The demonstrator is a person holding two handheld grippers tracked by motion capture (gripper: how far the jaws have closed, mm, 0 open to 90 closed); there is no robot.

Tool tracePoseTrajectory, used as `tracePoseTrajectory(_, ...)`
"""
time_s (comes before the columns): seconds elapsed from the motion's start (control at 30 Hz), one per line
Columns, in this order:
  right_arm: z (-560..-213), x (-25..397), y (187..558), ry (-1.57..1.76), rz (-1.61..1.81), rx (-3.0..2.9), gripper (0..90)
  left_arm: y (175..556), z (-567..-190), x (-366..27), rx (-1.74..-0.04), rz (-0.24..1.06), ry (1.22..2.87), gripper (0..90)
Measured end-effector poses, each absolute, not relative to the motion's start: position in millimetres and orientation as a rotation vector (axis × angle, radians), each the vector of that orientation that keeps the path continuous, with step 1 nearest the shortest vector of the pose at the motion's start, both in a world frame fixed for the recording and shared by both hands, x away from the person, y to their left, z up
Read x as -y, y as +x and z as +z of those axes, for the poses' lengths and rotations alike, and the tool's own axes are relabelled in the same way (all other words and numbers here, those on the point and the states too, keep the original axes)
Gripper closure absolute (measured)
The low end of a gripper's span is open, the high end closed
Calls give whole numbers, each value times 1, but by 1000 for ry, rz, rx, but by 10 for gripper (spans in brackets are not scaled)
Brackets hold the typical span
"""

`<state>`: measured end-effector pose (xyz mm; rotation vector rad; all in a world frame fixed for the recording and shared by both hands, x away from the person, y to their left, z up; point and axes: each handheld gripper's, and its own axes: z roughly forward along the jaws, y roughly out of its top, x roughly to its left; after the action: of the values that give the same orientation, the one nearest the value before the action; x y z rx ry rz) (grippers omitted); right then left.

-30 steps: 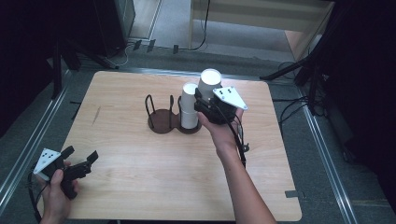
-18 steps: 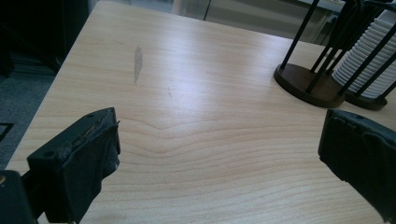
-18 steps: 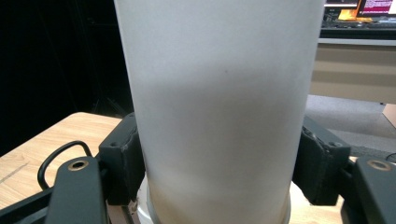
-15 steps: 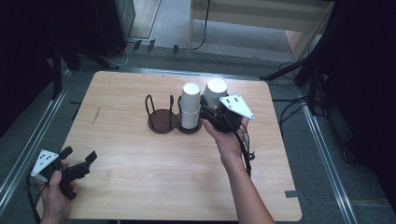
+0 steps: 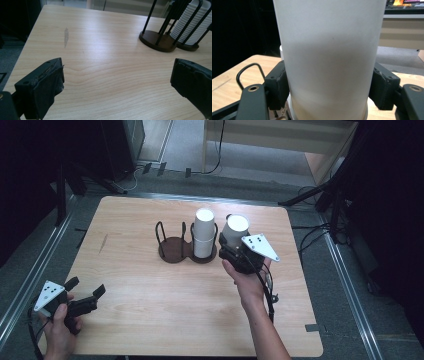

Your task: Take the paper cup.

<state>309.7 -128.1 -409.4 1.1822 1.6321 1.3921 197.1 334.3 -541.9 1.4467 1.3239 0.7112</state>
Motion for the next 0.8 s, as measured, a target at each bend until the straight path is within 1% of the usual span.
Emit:
tracePoseTrajectory(0.37,-426,140,291,1193,1410,-1627,278,199,-525,-324,-1329,708,1456,0)
tracePoseTrajectory(0.8,-448,151,279,1190,1392,-1662,275,209,-505,-293,-1286,678,1512,0)
